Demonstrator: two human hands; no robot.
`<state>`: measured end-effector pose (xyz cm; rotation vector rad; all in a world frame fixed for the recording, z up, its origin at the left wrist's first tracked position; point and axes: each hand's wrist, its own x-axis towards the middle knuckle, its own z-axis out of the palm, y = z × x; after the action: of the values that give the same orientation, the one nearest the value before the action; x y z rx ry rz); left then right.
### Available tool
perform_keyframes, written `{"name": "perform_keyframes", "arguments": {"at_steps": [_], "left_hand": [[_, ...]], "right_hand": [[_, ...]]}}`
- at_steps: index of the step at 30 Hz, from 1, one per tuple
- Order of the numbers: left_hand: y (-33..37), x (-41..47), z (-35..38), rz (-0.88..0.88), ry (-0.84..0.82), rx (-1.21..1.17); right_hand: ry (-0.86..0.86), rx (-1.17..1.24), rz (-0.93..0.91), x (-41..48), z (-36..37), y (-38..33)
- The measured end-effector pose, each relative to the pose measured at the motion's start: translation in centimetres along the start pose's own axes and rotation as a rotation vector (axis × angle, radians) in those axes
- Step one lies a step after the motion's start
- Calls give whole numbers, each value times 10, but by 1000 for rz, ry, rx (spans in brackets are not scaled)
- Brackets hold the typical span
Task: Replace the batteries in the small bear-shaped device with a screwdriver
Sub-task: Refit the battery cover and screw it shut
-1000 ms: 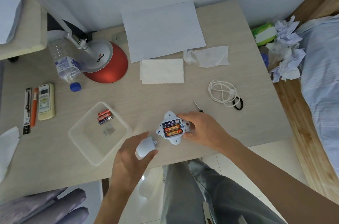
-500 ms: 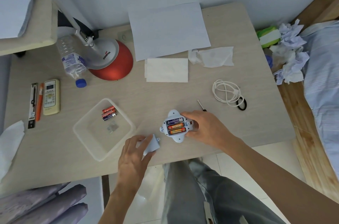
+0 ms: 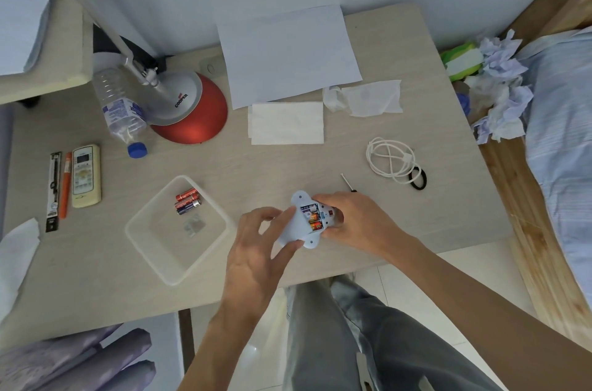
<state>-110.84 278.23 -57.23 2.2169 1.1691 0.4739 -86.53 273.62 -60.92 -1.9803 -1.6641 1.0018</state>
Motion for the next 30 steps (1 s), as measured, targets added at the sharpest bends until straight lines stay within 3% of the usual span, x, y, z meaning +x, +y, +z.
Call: {"name": "perform_keyframes", "arguments": {"at_steps": [9, 30], "left_hand": [[-14, 31, 29, 173, -69, 34], [-27, 23, 36, 20, 34, -129]], "right_hand": [[-11, -13, 2, 2, -1, -1], [-28, 52, -19, 2, -2, -3]]}}
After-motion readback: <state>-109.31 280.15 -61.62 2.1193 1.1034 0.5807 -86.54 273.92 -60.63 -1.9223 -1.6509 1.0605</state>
